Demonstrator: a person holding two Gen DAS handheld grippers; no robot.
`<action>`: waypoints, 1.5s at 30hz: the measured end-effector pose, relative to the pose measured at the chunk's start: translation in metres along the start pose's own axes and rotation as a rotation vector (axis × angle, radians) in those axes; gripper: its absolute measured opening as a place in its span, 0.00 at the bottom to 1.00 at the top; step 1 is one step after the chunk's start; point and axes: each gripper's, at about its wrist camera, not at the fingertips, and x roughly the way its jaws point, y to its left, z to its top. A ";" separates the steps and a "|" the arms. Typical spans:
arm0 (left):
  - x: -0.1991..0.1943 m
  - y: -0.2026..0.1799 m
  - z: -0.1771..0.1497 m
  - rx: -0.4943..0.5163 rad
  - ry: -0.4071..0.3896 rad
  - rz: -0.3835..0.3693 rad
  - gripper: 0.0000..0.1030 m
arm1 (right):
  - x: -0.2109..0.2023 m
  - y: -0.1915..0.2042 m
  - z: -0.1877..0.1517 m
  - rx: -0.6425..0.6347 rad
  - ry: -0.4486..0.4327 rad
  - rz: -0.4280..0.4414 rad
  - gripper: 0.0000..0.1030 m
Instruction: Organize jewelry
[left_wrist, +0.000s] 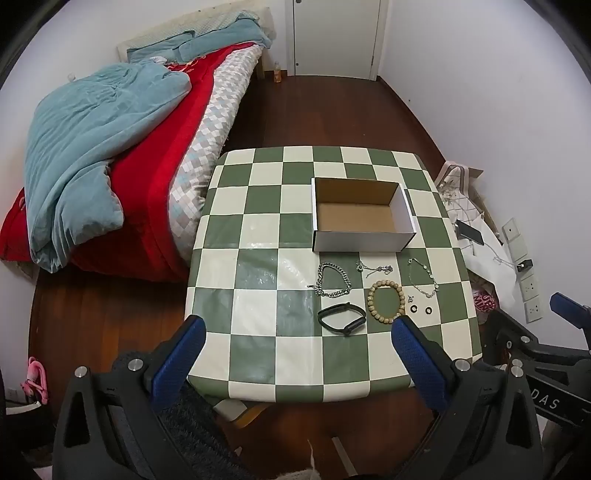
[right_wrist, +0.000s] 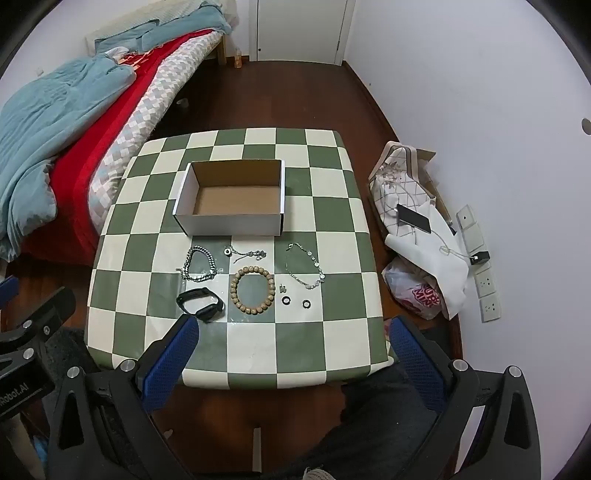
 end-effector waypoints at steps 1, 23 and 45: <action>0.000 0.000 0.000 0.001 -0.001 0.002 1.00 | -0.001 0.000 0.000 0.000 -0.001 0.001 1.00; -0.015 -0.009 0.003 0.004 -0.009 0.002 1.00 | -0.014 -0.003 0.004 0.007 -0.016 -0.002 1.00; -0.016 -0.004 0.002 0.012 -0.015 -0.003 1.00 | -0.027 -0.003 0.002 0.005 -0.034 -0.006 1.00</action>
